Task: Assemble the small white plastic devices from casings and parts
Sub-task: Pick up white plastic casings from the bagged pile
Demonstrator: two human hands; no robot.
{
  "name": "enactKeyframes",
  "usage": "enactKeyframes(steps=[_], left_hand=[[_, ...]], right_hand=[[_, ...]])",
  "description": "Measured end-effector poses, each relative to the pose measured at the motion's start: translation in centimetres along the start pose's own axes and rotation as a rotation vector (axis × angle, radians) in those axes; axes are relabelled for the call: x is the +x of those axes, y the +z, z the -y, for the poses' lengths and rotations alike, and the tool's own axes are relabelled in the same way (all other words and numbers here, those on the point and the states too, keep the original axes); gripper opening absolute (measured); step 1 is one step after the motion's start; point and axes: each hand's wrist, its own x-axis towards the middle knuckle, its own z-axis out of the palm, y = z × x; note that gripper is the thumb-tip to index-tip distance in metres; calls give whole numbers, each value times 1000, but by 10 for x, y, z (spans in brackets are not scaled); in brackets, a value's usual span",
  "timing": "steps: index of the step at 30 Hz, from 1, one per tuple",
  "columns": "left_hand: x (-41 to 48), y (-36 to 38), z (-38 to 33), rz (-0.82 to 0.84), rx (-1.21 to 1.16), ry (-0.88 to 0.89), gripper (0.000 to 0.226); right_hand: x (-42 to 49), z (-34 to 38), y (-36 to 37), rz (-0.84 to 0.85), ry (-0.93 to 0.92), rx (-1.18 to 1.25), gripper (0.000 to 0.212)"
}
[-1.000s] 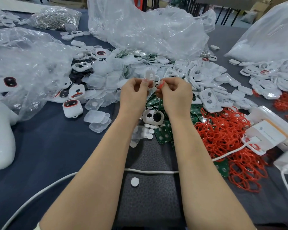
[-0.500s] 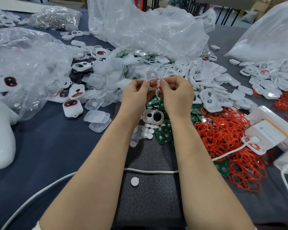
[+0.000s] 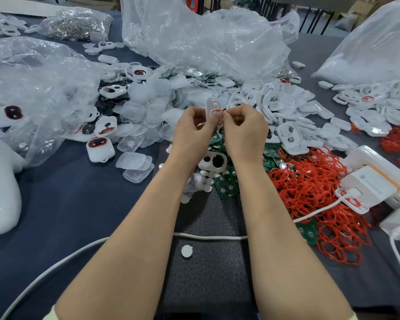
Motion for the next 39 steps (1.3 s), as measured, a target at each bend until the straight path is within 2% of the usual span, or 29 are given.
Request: enactKeyframes(steps=[9,14,17,23,27,39], left_hand=[[1,-1,0,-36,72,21,11],[2,-1,0,-36,32,18,26],[4,-1,1,-47,28,14,17],[4,-2,1,-59,64,26,13],[3,-1,1,-74,151,38,25],[2,-3,1,-88,168,15,16]], right_hand=[[0,1,1,29,-44,-62,10],[0,2,0,73,-53,-89,10],[2,1,-2,89,-30,-77,8],[1,0,-1,89,-18,-73,9],[0,-1,-1,93,0,-60,9],[-5,3,4,81,-7,-95,12]])
